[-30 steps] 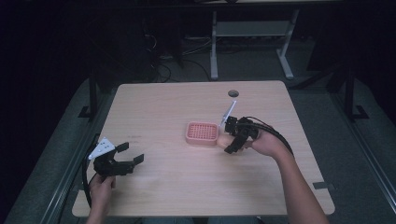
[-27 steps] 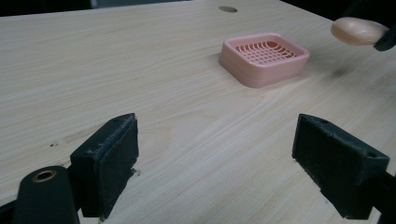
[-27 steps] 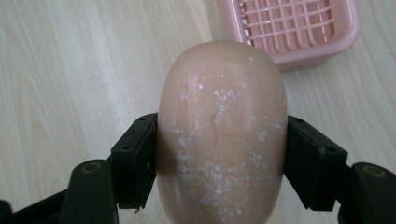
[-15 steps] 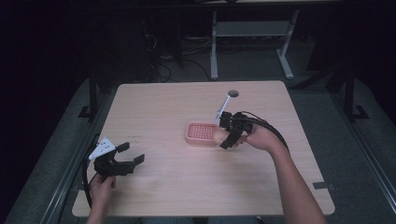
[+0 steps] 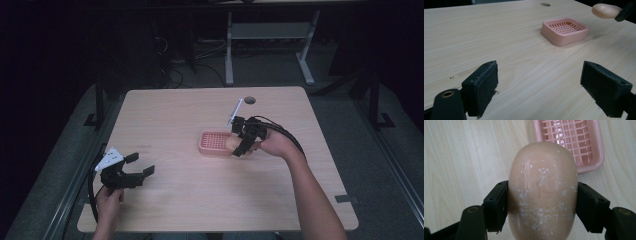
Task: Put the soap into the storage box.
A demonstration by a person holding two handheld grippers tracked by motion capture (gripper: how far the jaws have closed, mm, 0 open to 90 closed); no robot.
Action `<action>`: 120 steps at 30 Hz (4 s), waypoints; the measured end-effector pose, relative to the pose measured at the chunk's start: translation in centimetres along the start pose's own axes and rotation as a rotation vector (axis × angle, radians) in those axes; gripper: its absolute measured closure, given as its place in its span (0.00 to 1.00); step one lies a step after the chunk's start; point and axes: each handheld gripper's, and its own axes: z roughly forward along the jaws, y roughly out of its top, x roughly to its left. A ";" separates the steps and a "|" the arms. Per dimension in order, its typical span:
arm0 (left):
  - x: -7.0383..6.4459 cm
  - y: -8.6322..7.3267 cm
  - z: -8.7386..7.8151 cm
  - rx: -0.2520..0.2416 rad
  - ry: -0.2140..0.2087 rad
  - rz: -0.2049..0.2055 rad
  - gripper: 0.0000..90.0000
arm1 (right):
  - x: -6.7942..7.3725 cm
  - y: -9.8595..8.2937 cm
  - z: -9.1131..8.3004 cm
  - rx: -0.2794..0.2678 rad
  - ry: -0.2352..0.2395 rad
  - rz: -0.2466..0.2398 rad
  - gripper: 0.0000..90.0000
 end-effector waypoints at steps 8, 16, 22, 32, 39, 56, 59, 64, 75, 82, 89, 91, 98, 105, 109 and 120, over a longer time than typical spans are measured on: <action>0.0 0.0 0.0 -0.005 -0.002 -0.003 0.16 | -0.6 0.8 0.0 0.002 0.008 -0.006 0.35; 0.0 0.0 -0.1 -0.005 -0.001 -0.002 0.16 | -1.1 1.8 -0.3 0.012 -0.005 -0.016 0.35; 0.0 0.0 0.0 -0.006 -0.004 -0.004 0.16 | -1.3 2.8 -0.7 0.020 0.000 -0.029 0.35; 0.0 0.0 0.0 -0.007 -0.003 -0.004 0.16 | -2.1 4.5 -0.9 0.018 -0.007 -0.037 0.35; 0.1 0.0 -0.1 -0.004 -0.002 -0.001 0.16 | -2.4 5.7 -0.5 0.037 -0.012 -0.051 0.35; 0.0 0.0 0.0 -0.008 -0.007 -0.006 0.16 | -3.1 7.1 2.4 0.061 0.020 -0.059 0.35; 0.0 0.1 0.0 -0.007 -0.005 -0.004 0.16 | -2.9 7.4 3.0 0.081 0.023 -0.071 0.35; 0.0 0.1 0.0 -0.009 -0.005 -0.004 0.16 | -2.9 7.7 3.7 0.095 0.022 -0.073 0.35; 0.0 0.1 0.0 -0.007 -0.005 -0.002 0.16 | -3.3 7.9 4.9 0.111 0.028 -0.061 0.35; 0.0 0.1 0.0 -0.008 -0.006 -0.004 0.16 | -3.3 8.2 5.3 0.111 0.015 -0.076 0.35; 0.0 0.1 0.0 -0.005 -0.005 0.001 0.16 | -3.6 8.2 5.7 0.113 0.018 -0.071 0.35; 0.0 0.1 0.0 -0.005 -0.006 0.000 0.16 | -3.6 8.2 5.7 0.110 0.026 -0.061 0.35; 0.0 0.1 0.0 -0.005 -0.006 0.001 0.16 | -3.6 8.4 6.3 0.120 0.031 -0.066 0.35; 0.0 0.1 0.0 -0.005 -0.004 0.001 0.16 | -3.6 8.4 6.4 0.123 0.028 -0.067 0.35; 0.0 0.1 0.0 -0.006 -0.004 -0.002 0.16 | -3.7 8.4 6.4 0.122 0.029 -0.065 0.35; 0.0 0.1 0.0 -0.005 -0.004 0.001 0.16 | -3.6 8.3 6.5 0.126 0.023 -0.065 0.35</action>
